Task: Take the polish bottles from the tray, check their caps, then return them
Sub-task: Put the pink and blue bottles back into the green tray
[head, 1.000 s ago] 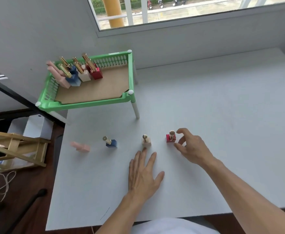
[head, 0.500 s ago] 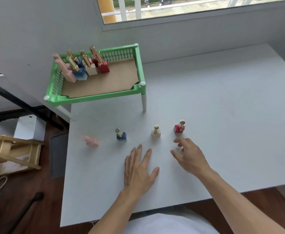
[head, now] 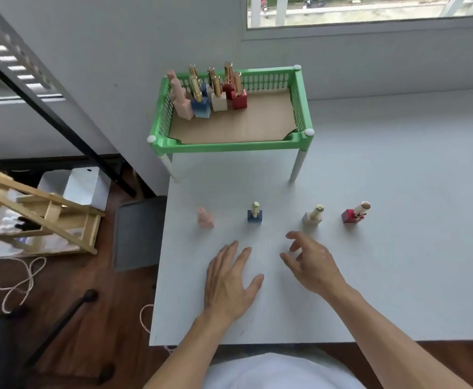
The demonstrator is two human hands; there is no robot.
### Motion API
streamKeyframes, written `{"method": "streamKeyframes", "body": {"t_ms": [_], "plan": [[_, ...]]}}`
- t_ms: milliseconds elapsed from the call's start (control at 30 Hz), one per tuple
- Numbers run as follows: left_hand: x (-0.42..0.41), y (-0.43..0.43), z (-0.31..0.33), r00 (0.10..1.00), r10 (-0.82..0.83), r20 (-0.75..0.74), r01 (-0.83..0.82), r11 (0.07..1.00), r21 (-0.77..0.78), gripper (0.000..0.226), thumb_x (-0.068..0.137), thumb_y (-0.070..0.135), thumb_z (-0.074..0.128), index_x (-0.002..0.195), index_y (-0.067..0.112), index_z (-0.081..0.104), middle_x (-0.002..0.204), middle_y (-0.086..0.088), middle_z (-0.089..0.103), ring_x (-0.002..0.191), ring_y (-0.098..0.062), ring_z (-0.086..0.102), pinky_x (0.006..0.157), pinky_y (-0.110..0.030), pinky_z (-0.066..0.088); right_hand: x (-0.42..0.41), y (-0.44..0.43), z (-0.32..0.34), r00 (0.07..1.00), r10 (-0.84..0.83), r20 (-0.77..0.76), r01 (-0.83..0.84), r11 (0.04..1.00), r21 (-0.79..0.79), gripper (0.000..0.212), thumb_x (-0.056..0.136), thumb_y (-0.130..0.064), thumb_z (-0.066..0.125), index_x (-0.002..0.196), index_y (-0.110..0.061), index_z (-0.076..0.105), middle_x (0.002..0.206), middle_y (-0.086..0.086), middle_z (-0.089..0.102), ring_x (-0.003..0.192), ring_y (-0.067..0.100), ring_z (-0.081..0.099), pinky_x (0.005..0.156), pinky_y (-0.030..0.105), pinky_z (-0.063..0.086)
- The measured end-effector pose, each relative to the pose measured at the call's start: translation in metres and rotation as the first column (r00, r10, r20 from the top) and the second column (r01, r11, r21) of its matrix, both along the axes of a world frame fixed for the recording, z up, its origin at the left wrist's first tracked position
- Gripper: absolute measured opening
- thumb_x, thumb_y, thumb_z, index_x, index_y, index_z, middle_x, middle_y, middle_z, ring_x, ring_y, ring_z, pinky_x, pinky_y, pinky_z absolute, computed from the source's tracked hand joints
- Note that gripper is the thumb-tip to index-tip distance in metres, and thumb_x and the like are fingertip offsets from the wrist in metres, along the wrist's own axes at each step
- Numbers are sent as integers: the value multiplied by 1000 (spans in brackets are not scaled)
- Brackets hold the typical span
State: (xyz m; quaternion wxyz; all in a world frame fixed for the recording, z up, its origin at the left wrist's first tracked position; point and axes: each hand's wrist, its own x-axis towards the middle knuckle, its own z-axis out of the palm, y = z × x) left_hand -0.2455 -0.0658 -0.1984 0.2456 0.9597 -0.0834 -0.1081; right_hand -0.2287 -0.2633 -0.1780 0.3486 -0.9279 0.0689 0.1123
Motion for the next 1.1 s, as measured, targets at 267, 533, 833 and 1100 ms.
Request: {"method": "streamKeyframes", "body": {"t_ms": [267, 533, 833, 1100], "plan": [[21, 50, 7, 958, 285, -21, -281, 929, -240, 48, 83, 36, 64, 125, 17, 51, 126, 0, 56, 119, -18, 48, 99, -28, 35, 35, 32, -1, 999, 1, -52, 4, 995, 96, 52, 87, -31, 59, 133, -27, 36, 92, -5, 63, 76, 18, 62, 73, 28, 45], [71, 84, 16, 954, 292, -62, -297, 902, -312, 57, 81, 31, 69, 132, 22, 45, 130, 3, 54, 92, -10, 59, 80, -26, 45, 66, 45, 3, 1000, -19, 2, 19, 995, 99, 33, 88, -28, 56, 117, -40, 46, 81, -7, 66, 72, 18, 59, 64, 28, 45], [101, 86, 23, 981, 191, -41, -195, 935, -297, 15, 83, 45, 64, 95, 36, 63, 88, 13, 68, 82, -2, 65, 68, -22, 48, 76, 49, 4, 999, -37, -20, 38, 996, 80, 16, 89, -29, 54, 104, -35, 56, 86, -4, 67, 78, 21, 60, 67, 29, 47], [112, 85, 34, 986, 157, -59, -168, 924, -344, 12, 84, 50, 61, 80, 39, 65, 83, 20, 70, 75, 5, 65, 70, -26, 52, 79, 47, 16, 1000, -22, -11, 22, 997, 78, 16, 88, -27, 56, 104, -30, 58, 83, -7, 66, 80, 23, 62, 70, 31, 50]]}}
